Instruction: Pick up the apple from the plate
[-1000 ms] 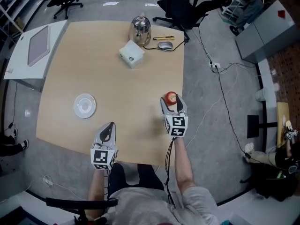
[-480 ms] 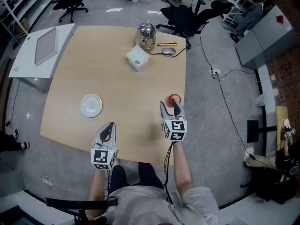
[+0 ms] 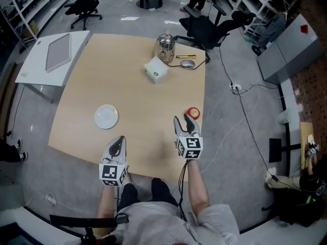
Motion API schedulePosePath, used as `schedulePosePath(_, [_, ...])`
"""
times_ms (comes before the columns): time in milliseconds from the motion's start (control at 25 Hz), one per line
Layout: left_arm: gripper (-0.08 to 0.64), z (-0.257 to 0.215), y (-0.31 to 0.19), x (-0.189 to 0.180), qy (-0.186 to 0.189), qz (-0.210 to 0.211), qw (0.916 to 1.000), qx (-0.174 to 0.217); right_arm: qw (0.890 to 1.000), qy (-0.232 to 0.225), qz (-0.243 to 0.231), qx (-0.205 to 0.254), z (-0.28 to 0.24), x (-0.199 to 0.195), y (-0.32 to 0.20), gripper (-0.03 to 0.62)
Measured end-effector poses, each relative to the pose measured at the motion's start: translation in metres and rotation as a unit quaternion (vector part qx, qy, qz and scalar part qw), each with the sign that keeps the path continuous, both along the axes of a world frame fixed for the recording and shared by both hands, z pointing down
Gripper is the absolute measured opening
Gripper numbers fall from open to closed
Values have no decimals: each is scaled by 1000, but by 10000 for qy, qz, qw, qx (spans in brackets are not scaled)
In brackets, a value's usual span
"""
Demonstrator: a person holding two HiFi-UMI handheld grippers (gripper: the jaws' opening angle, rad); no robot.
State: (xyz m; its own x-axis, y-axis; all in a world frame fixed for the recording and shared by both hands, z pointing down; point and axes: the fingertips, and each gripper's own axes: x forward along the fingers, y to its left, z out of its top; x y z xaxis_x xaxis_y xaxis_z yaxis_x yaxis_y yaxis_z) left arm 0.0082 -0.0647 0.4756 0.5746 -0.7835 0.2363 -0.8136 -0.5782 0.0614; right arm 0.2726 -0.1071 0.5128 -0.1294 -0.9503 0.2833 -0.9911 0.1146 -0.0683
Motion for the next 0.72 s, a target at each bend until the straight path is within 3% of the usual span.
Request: schedulePosePath(720, [20,-34,10,-45,149,-261,9992,264,9990,-56,-379,234,-33,-77,31,145])
